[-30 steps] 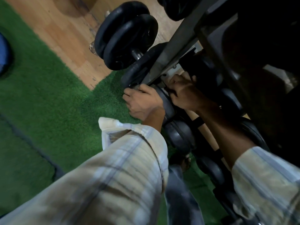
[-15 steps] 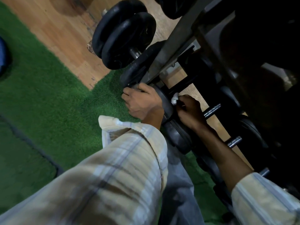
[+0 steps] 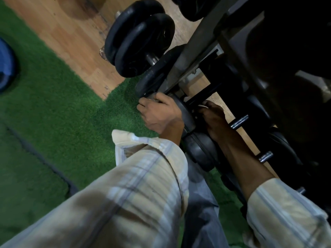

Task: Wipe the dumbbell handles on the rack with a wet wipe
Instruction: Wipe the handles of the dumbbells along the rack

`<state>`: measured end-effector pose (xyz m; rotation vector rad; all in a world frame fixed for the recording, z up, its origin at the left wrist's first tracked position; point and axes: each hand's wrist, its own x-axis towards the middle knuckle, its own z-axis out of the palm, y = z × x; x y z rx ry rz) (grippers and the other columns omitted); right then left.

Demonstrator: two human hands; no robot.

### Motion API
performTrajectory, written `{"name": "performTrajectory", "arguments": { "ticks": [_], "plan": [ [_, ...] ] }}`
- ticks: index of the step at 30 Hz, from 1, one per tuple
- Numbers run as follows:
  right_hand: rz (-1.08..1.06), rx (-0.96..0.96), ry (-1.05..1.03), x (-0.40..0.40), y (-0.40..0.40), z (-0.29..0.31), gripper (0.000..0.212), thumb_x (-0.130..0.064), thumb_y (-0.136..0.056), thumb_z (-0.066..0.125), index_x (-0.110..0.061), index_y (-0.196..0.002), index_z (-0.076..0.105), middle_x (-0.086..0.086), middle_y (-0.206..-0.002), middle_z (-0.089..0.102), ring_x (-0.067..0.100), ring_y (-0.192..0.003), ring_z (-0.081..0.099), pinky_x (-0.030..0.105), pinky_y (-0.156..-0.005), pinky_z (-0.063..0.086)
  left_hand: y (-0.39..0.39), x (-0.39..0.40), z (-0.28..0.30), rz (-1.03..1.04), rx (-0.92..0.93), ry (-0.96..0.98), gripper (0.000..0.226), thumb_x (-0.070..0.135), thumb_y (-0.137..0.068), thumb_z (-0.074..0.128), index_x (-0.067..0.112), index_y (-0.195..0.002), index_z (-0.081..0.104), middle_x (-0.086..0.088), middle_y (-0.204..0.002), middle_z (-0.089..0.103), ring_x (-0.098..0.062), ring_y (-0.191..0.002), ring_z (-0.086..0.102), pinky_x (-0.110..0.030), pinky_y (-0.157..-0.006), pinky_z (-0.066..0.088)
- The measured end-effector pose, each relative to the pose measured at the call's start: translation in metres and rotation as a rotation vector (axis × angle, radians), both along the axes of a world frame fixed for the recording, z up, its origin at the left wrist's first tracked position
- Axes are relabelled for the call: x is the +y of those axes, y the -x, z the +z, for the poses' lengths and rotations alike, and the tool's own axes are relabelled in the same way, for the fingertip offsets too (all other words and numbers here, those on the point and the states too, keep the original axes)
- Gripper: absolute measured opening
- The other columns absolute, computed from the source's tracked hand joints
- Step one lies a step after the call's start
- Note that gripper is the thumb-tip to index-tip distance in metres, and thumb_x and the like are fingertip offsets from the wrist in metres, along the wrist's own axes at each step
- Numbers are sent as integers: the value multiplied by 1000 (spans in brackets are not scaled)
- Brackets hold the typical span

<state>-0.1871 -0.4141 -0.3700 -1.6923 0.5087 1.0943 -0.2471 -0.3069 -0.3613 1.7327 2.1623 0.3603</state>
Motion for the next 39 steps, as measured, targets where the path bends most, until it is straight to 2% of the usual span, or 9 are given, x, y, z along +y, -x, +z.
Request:
{"name": "performTrajectory", "arguments": {
  "ticks": [3,6,8,13,22,27,29,34,39],
  "plan": [
    [-68,213,-141,4,-7,-13,38,1,-75,64,-4,-111,74,14,-103,76,31,-92,72,31,-72,58,0,-1,0,-8,8,8,37,37,-89,45,4,-101,58,-17,-103,60,-42,-87,62,-47,-69,50],
    [-119,332,-192,0,-13,-37,73,-10,-43,68,-2,-115,64,8,-93,62,24,-74,56,22,-56,23,1,0,0,-14,0,1,38,38,-89,43,4,-99,57,-17,-102,59,-42,-86,62,-47,-69,51],
    [-205,383,-248,1,-14,-46,78,-13,-31,78,-12,-107,58,1,-87,51,16,-71,44,27,-66,11,1,0,-1,-13,-4,-1,38,38,-88,42,5,-98,57,-16,-101,59,-41,-86,61,-48,-69,52],
    [-475,356,-427,25,-14,-18,27,-10,-83,53,-5,-98,75,8,-86,71,22,-80,69,27,-73,57,1,1,-3,-9,12,-9,39,39,-87,40,6,-97,57,-16,-100,60,-42,-83,61,-49,-68,53],
    [-335,320,-383,47,-9,-19,25,-14,-81,77,-8,-104,72,13,-108,73,29,-105,68,41,-99,53,-1,1,1,-16,27,10,42,40,-85,38,5,-98,58,-17,-102,60,-42,-85,62,-48,-69,52],
    [-172,120,-161,36,-3,-21,22,2,-77,80,-13,-65,68,6,-69,72,21,-68,70,32,-69,56,-1,1,2,-16,31,23,46,41,-84,35,5,-100,58,-17,-104,60,-41,-87,61,-48,-71,53],
    [-153,36,-83,32,1,-16,12,0,-75,83,-9,-75,75,11,-78,75,24,-72,73,33,-69,59,0,1,2,-16,27,27,46,41,-85,36,5,-101,58,-17,-105,60,-41,-88,62,-48,-71,53],
    [-86,-174,284,17,5,-5,71,-41,-60,97,-20,-110,51,1,-92,72,15,-80,70,29,-68,57,-1,2,3,-18,35,36,46,42,-85,35,6,-101,59,-15,-104,60,-41,-89,62,-47,-70,51],
    [2,-584,356,12,5,1,36,-36,-76,89,-11,-94,71,-3,-86,70,9,-78,65,-1,-58,38,-1,1,5,-21,30,46,46,40,-85,37,4,-102,60,-17,-104,60,-41,-90,62,-47,-71,50]
  ]
}}
